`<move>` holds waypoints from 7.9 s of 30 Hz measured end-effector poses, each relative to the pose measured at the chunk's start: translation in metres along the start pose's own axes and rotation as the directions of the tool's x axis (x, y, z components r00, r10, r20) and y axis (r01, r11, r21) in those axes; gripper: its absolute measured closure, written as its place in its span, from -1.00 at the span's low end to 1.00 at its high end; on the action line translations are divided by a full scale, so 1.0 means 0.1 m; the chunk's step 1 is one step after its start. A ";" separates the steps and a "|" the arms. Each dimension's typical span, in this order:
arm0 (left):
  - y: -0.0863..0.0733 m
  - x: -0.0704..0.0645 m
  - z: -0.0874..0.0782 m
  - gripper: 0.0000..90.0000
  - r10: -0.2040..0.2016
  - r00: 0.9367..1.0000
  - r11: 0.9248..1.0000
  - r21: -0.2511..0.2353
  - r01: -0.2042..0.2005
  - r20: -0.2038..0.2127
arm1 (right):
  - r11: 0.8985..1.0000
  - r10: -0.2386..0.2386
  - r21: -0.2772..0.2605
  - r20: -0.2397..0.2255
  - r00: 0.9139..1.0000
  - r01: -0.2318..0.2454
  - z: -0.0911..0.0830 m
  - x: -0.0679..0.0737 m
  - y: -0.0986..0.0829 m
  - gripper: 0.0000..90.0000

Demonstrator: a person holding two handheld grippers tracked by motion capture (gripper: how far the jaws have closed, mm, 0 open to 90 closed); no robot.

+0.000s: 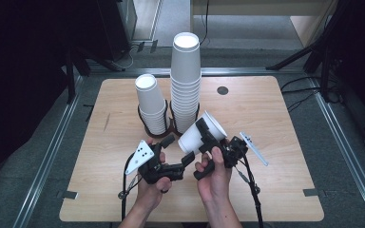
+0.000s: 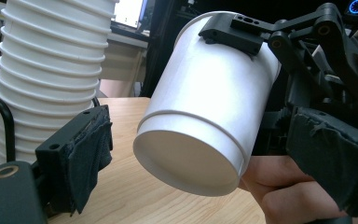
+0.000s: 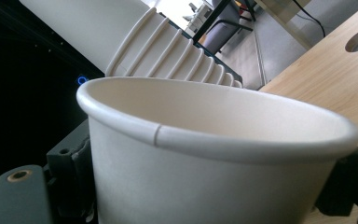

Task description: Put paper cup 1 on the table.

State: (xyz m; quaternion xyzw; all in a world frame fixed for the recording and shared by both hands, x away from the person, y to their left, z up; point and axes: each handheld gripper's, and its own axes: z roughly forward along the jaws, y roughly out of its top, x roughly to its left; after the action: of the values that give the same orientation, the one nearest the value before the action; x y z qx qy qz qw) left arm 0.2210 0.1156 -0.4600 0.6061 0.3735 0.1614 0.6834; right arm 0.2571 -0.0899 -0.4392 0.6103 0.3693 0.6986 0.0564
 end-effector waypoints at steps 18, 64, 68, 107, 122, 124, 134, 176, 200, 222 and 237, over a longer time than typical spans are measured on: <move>0.01 0.00 -0.01 -0.84 -0.002 1.000 1.000 -0.006 0.002 0.001 | 0.972 -0.232 -0.024 0.068 0.970 0.234 0.00 0.07 -0.04 -0.69; 0.00 0.01 -0.01 -0.84 0.002 1.000 1.000 -0.002 -0.002 0.000 | 0.770 -0.612 -0.057 0.215 0.761 0.636 0.02 0.02 0.18 -0.69; 0.00 0.01 0.00 -0.84 0.007 1.000 1.000 0.000 -0.007 0.000 | 0.749 -0.636 -0.052 0.223 0.738 0.661 0.03 0.01 0.20 -0.69; -0.01 0.03 -0.01 -0.83 0.005 1.000 1.000 -0.001 -0.005 -0.009 | 0.601 -0.755 0.012 0.337 0.563 0.799 0.38 -0.45 0.47 -0.69; -0.01 0.03 -0.02 -0.83 0.009 1.000 1.000 0.000 -0.009 -0.009 | 0.558 -0.775 -0.035 0.334 0.536 0.829 0.58 -0.76 0.49 -0.70; 0.00 0.03 -0.02 -0.83 0.008 1.000 1.000 0.000 -0.008 -0.009 | 0.569 -0.764 -0.043 0.340 0.548 0.821 0.60 -0.80 0.50 -0.70; -0.01 0.03 -0.02 -0.83 0.008 1.000 1.000 0.000 -0.008 -0.009 | 0.569 -0.743 -0.052 0.394 0.541 0.821 0.75 -1.02 0.56 -0.71; -0.01 0.06 -0.03 -0.83 0.003 1.000 1.000 0.000 -0.003 -0.011 | 0.621 -0.736 0.103 0.417 0.533 0.777 1.02 -1.55 0.50 -0.74; 0.00 0.06 -0.03 -0.83 -0.001 1.000 1.000 -0.002 0.001 -0.014 | 0.667 -0.721 0.138 0.366 0.588 0.732 0.96 -1.47 0.50 -1.00; 0.01 0.06 -0.03 -0.83 0.000 1.000 1.000 -0.003 0.000 -0.016 | 0.659 -0.736 0.140 0.319 0.597 0.739 0.67 -1.42 0.45 -1.00; 0.01 0.08 -0.03 -0.83 -0.002 1.000 1.000 -0.003 0.002 -0.023 | 0.657 -0.742 0.109 0.271 0.614 0.746 0.40 -1.28 0.50 -1.00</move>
State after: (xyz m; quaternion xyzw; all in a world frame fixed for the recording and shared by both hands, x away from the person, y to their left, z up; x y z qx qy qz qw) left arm 0.2240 0.1234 -0.4617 0.6027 0.3818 0.1683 0.6802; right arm 0.3429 -0.1756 -0.5146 0.4979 0.5710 0.5169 0.3987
